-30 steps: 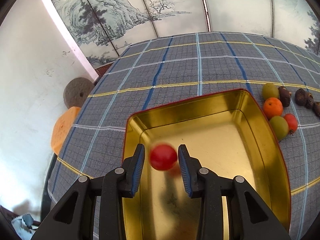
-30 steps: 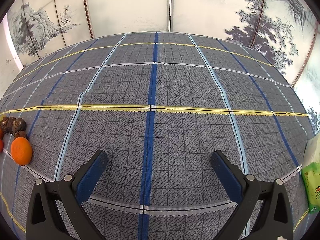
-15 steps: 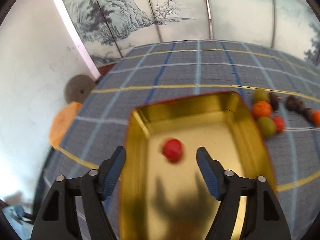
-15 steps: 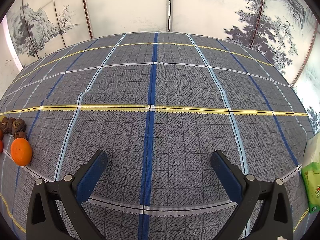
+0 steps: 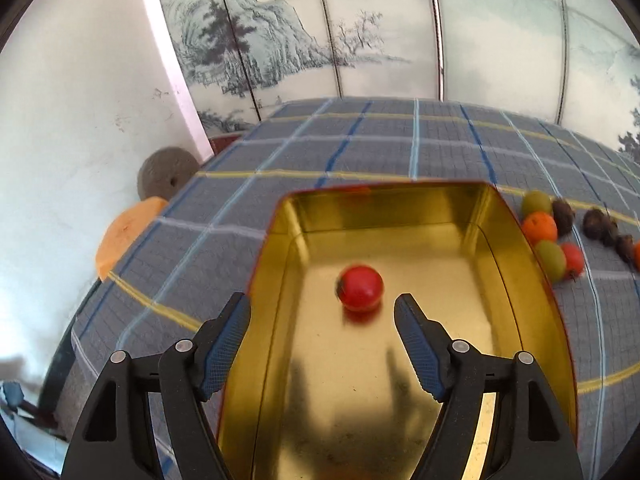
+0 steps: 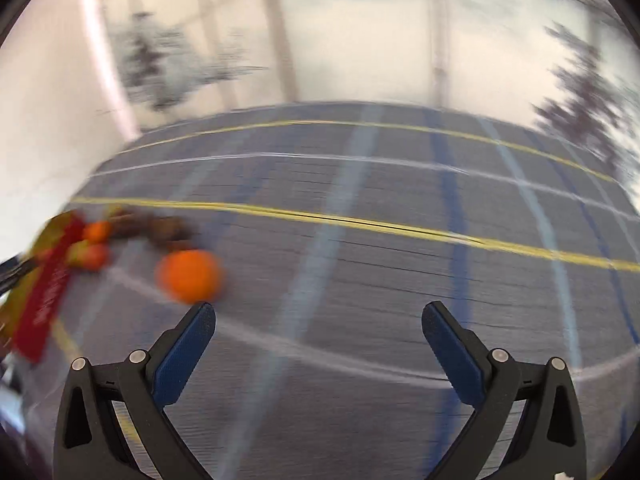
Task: Organize fruits
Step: 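Grasp the brown nut with the right gripper, then carry the brown nut into the tin and open the right gripper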
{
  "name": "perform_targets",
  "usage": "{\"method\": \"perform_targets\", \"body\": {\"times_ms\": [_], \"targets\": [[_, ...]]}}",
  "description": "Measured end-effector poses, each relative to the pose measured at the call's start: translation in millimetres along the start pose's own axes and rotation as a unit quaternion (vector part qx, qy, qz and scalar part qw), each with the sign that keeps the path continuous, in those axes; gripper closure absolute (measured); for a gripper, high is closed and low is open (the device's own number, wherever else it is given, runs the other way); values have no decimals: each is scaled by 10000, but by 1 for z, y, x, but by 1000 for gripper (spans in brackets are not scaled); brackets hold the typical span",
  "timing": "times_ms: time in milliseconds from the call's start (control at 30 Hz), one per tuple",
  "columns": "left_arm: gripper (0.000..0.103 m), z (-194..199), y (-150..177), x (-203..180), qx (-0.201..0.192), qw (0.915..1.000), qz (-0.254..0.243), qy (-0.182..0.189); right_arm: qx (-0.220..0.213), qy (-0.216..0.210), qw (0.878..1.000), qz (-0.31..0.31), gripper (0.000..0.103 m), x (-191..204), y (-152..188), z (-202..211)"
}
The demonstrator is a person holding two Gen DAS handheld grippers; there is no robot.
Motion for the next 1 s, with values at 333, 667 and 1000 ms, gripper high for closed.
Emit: {"method": "perform_targets", "body": {"times_ms": [333,667,1000], "targets": [[28,6,-17,28,-404,9986,-159,-302,427,-616,9668,2442,2,118,-33,-24],[26,91,1,6,-474,9973,-26,553,1915,-590,9340,2956,38,125,-48,-98],[25,137,23,20,-461,9951,403,775,1644,-1036,9471,2554,70,133,-52,-58]]}}
Point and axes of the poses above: each gripper's, at about its wrist camera, not at the fingertips, and z roughly against the way its jaws point, x to its left, y to its underside, the point moved 2 cm from there along -z, roughly the way its jaws point
